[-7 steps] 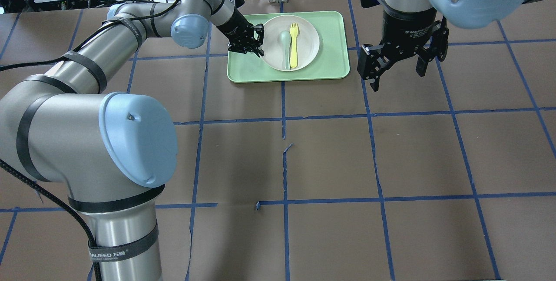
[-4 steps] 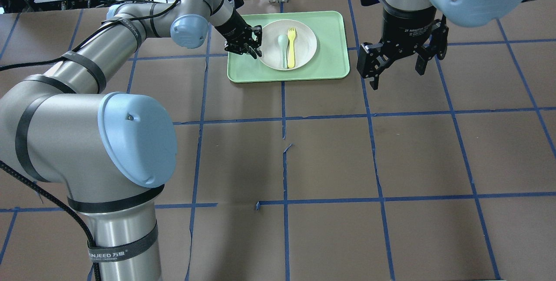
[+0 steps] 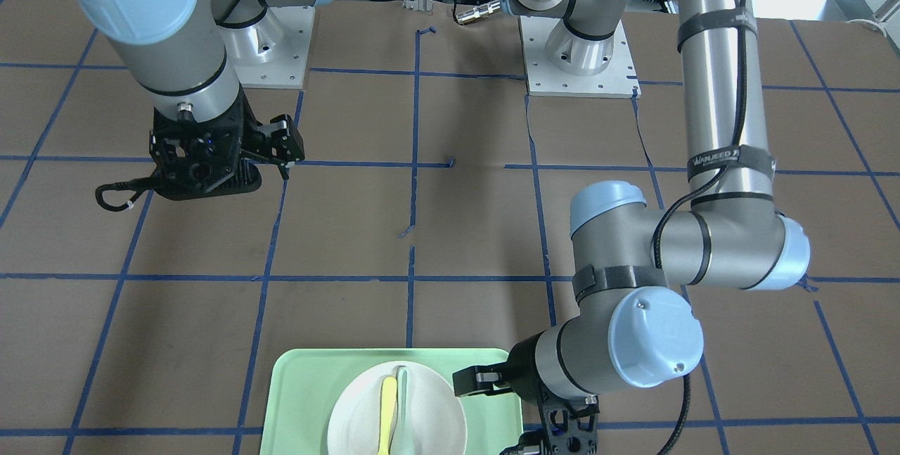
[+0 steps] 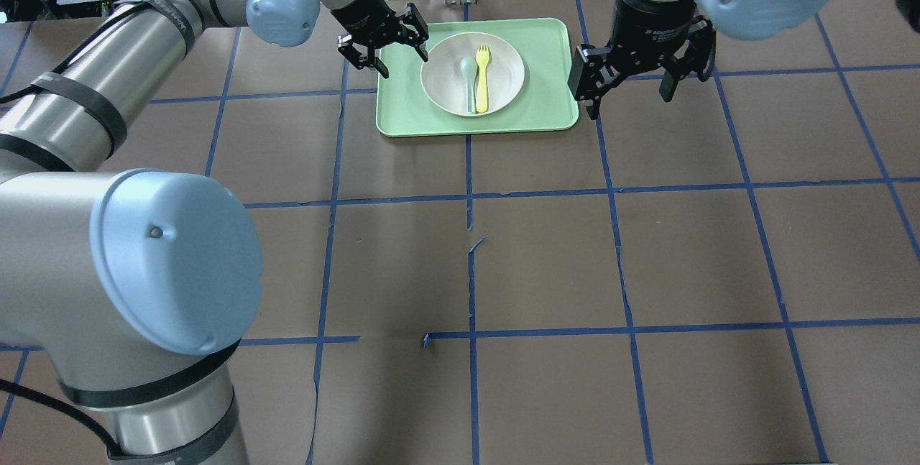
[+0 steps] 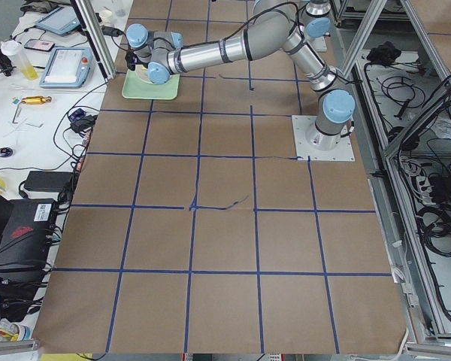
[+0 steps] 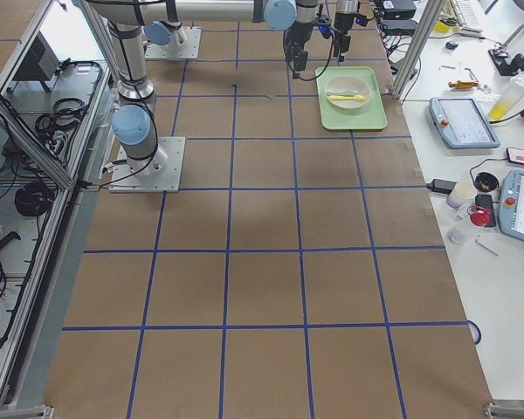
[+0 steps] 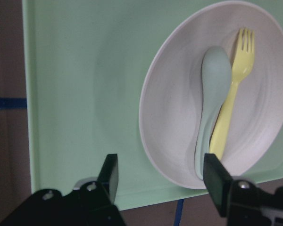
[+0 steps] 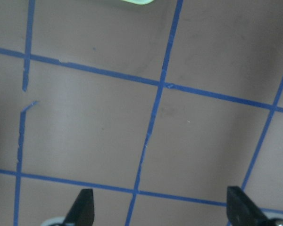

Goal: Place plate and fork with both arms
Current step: 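Lift the left gripper away while the right gripper moves over the plate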

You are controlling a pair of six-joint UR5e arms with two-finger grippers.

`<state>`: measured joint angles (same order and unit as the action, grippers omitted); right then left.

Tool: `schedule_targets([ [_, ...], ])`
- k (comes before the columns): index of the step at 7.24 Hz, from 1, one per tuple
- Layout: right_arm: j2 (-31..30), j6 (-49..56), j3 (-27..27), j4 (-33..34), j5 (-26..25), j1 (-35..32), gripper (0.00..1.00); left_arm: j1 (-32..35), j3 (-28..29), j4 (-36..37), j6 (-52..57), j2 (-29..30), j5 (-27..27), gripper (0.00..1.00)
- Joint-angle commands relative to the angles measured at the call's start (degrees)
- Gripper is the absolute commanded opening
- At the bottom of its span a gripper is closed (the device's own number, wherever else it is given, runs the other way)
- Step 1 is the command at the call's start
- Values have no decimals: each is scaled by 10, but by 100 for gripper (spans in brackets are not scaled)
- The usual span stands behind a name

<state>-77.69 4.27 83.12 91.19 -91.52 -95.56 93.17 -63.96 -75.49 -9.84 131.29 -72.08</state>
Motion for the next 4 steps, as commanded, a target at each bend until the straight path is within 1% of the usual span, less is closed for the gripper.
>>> schedule_targets([
  [1,54,-16,-2,74,16,-2,100,-23,-41,-75,27,-71,-102,100],
  [2,71,-19,-2,89,31,-3,100,-40,-81,-99,66,-110,-139,100],
  [3,85,-25,-2,127,48,-6,100,-52,-115,-112,101,-143,-189,100],
  [4,98,-30,-6,142,48,-7,100,-61,-141,-120,113,-169,-208,100],
])
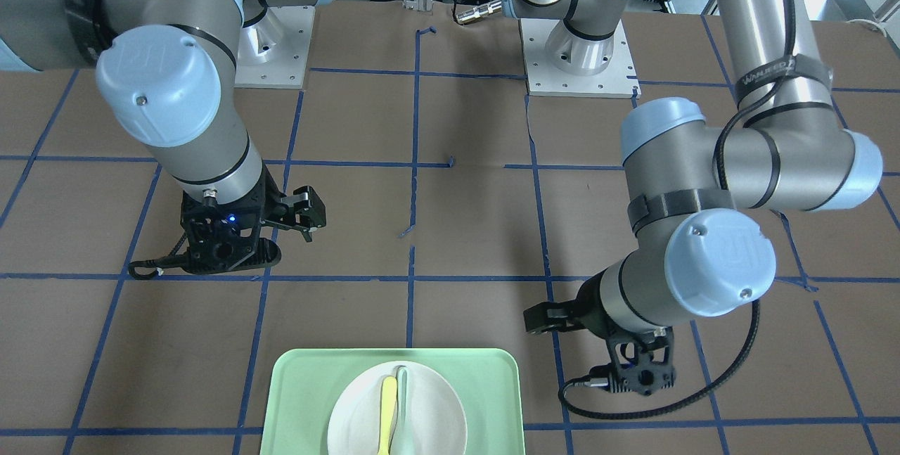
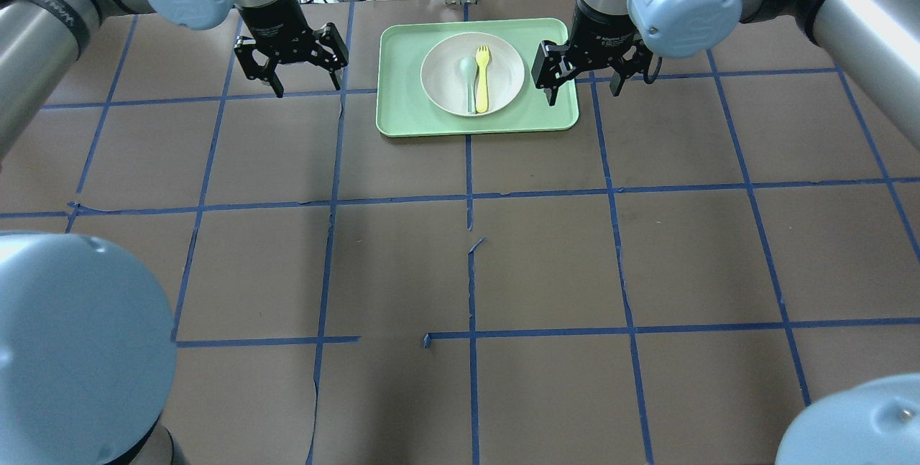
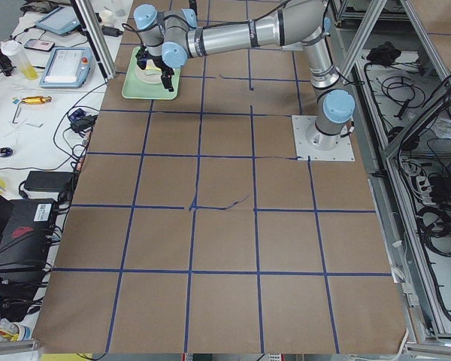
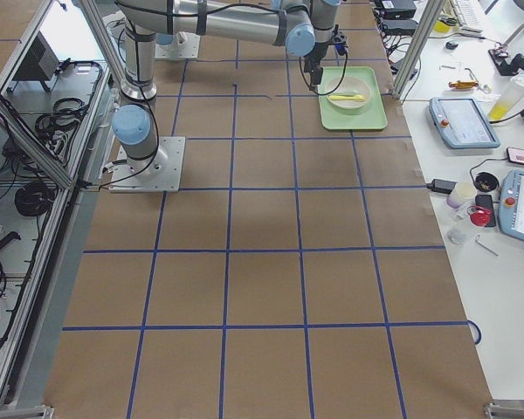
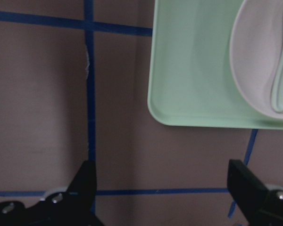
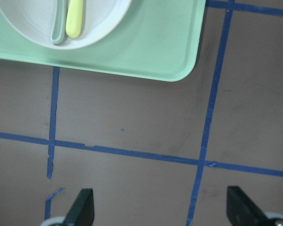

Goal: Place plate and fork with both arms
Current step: 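Lift the left gripper away while the right gripper moves over the plate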

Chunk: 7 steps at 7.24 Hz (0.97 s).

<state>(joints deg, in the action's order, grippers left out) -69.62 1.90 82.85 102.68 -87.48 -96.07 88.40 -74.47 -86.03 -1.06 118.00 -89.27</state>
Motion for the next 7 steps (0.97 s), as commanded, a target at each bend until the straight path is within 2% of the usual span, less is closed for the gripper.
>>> schedule_targets([
  [1,51,-25,-25,53,7,-6,100,-23,-59,-21,32,-61,-37,100],
  [2,85,-32,-64,50,6,-19,100,-28,-81,-21,33,-81,-37,100],
  [4,135,-56,-87,58,7,-34,100,-28,-118,-25,33,-114,-47,100],
  [5,169,-71,-101,91,26,-42,100,-27,-135,-23,33,-122,-50,100],
  [7,189,-78,-123,94,32,-53,90,-28,-141,-26,33,-124,-70,100],
])
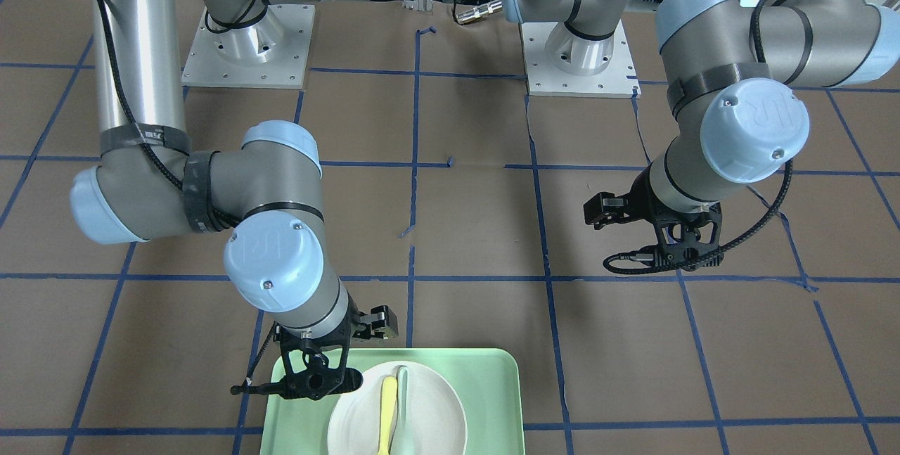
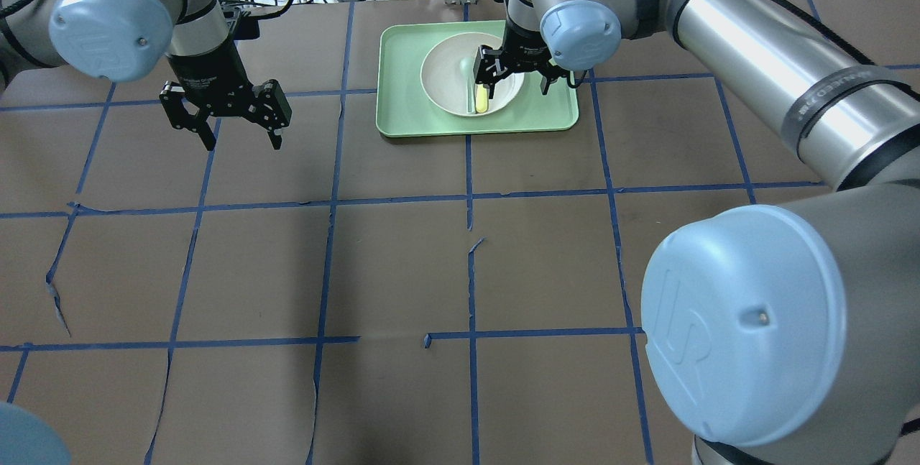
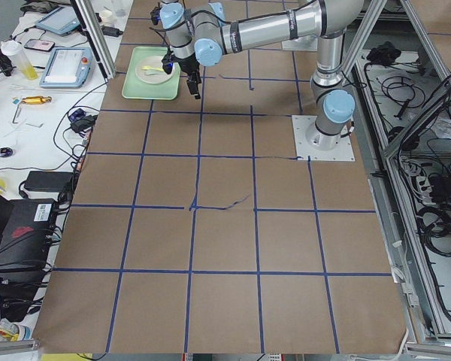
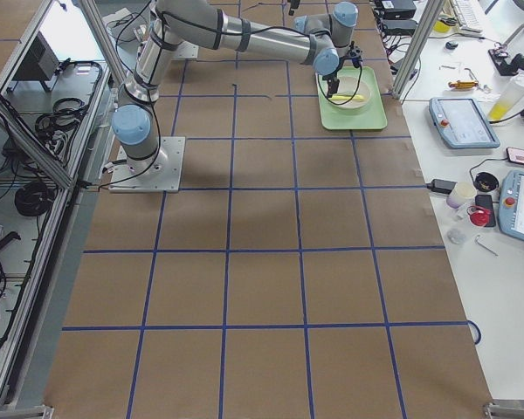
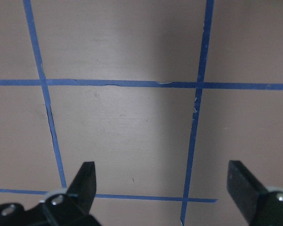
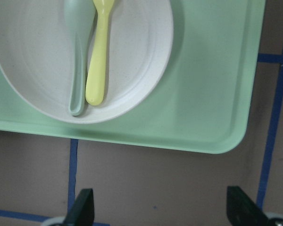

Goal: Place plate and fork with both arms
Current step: 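Lift the left gripper away while the right gripper moves over the plate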

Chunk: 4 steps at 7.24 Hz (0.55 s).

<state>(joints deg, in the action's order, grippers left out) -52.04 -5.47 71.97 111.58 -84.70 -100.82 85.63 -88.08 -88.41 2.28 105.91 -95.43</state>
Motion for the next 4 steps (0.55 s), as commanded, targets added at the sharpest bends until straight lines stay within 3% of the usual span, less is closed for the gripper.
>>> schedule_targets([
  [1,33,-3,-51,5,4,-5,81,-1,-5,-4,0,-6,-8,100],
  [2,54,-8,-87,5,4,-5,68,-1,-5,-5,0,-7,-8,100],
  [4,76,-39,-115,5,4,-5,58,-2,-5,-1,1,-5,-8,100],
])
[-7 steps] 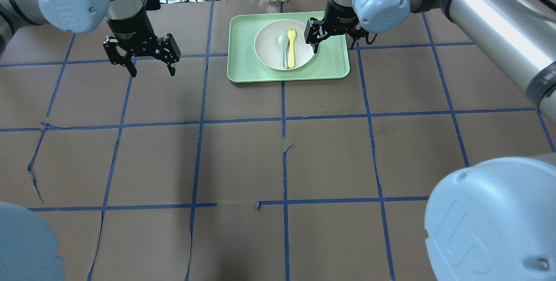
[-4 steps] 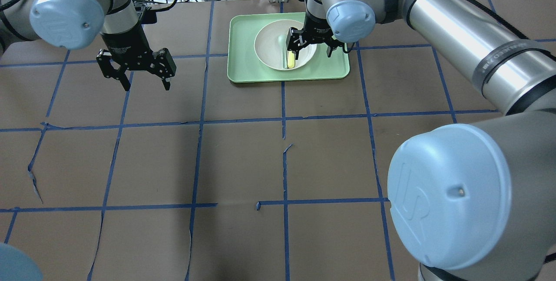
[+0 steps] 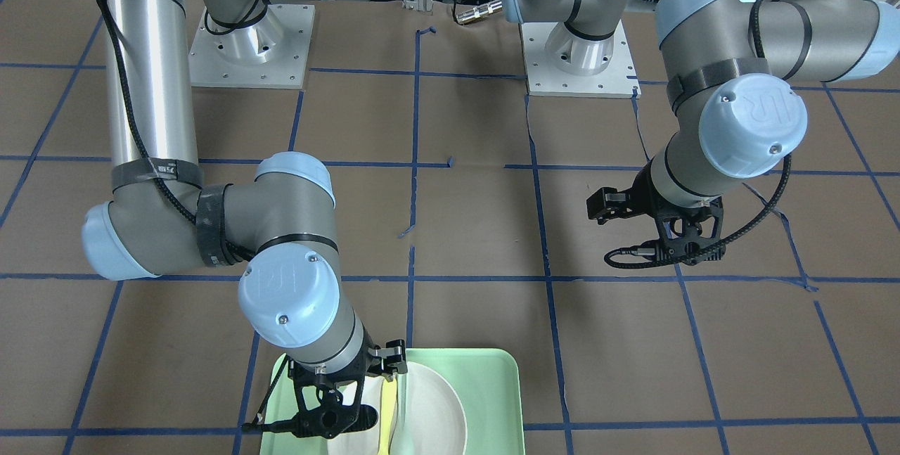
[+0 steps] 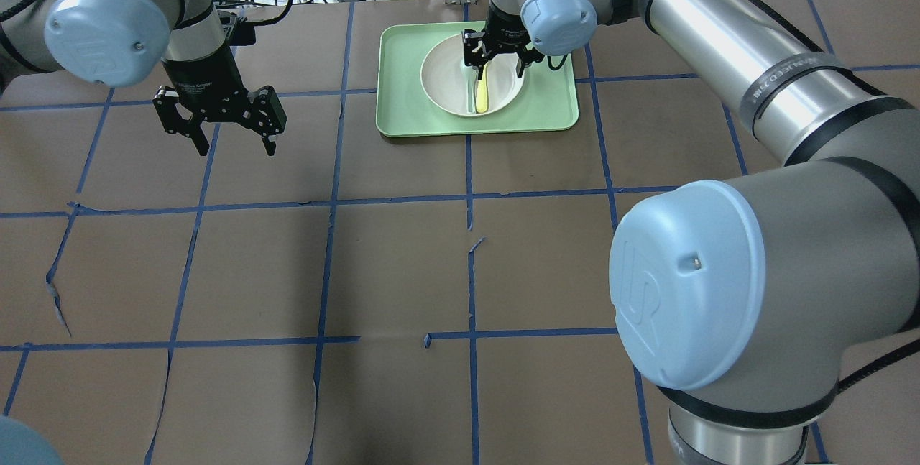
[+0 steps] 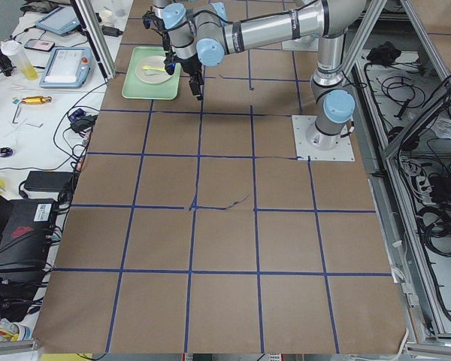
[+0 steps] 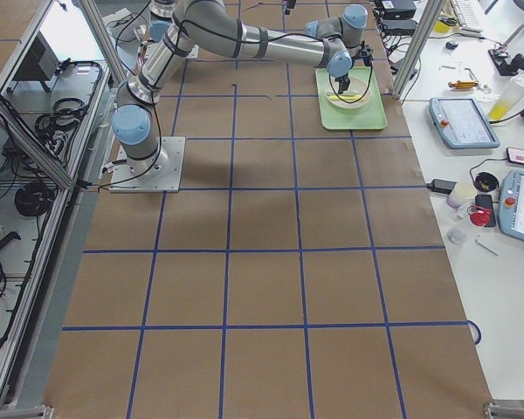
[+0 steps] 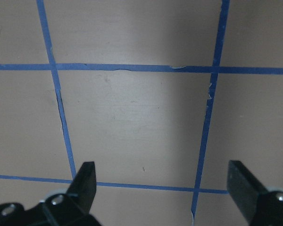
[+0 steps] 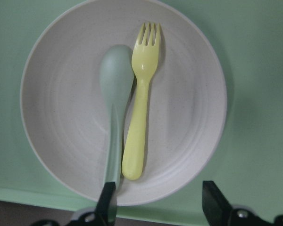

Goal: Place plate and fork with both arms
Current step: 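Lift the left gripper away while the right gripper moves over the plate, then lower the right gripper onto the yellow fork on the plate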

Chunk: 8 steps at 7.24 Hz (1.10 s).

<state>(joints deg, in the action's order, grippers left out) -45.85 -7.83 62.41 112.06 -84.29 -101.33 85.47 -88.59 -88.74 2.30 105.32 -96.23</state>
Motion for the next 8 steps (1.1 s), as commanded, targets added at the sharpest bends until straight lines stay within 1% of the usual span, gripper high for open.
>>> schedule_targets([
  [1,23,-37,-19,2,3,0,50,0,-2,3,0,1,0,100],
  [2,30,-42,-20,18,22,0,50,0,-8,6,0,0,0,100],
  [3,48,-53,-19,44,24,1,51,0,-13,7,0,0,2,100],
  [8,66,-72,-14,45,23,1,52,0,-19,8,0,2,3,100],
])
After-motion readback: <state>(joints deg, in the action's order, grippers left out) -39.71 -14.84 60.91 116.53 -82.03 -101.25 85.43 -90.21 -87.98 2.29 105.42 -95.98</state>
